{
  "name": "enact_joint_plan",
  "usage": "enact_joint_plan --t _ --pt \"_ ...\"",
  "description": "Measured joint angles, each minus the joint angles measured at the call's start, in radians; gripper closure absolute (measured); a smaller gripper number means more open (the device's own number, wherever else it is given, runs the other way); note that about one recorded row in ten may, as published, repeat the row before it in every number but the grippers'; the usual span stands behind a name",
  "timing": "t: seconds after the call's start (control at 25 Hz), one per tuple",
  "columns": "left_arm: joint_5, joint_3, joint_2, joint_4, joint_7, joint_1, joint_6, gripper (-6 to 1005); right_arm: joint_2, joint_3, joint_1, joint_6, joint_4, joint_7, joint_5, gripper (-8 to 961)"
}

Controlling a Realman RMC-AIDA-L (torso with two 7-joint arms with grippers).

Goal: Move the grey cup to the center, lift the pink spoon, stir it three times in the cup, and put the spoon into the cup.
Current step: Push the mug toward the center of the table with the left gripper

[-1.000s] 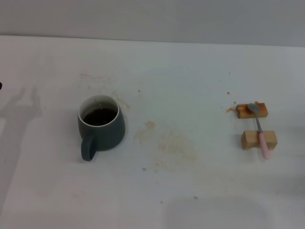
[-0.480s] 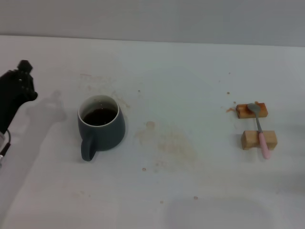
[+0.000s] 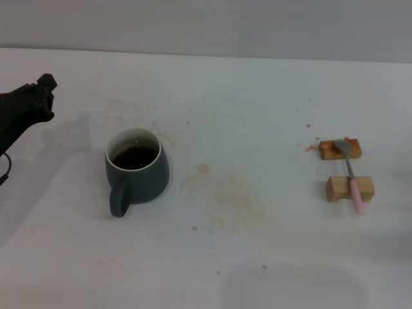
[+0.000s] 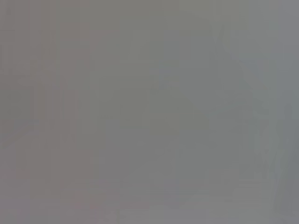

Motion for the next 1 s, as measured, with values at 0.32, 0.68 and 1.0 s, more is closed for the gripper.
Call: enact_joint_plan --t 0.32,0.68,1.0 --pt "0.001 0.179 0.082 0.038 -0.088 -0.032 0.003 994 0.0 0.002 0.005 0.01 0.0 0.0 0.0 332" --pt "0.0 0.337 0.095 0.145 -0.111 -0.048 0.167 989 0.0 0.002 0.022 0.011 0.0 0.0 0.0 332" --pt "0.0 0.402 0.056 0.228 -0.11 -0.079 0.215 984 0.0 0.002 0.033 0.02 0.0 0.0 -0.006 332"
